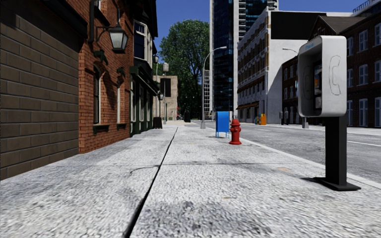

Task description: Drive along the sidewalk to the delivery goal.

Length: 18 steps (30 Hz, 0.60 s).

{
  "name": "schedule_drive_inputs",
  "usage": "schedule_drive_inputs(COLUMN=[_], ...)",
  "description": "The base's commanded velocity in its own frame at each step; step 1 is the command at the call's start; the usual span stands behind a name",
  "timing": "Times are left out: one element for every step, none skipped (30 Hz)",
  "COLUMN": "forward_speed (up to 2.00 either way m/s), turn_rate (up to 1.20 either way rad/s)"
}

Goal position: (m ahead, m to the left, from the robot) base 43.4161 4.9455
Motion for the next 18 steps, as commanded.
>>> schedule_drive_inputs(forward_speed=[2.0,2.0,2.0,2.0,2.0,2.0,2.0,2.0,2.0,2.0,2.0,2.0,2.0,2.0,2.0,2.0,2.0,2.0], turn_rate=[0.0,0.0,0.0,0.0,0.0,0.0,0.0,0.0,0.0,0.0,0.0,0.0,0.0,0.0,0.0,0.0,0.0,0.0])
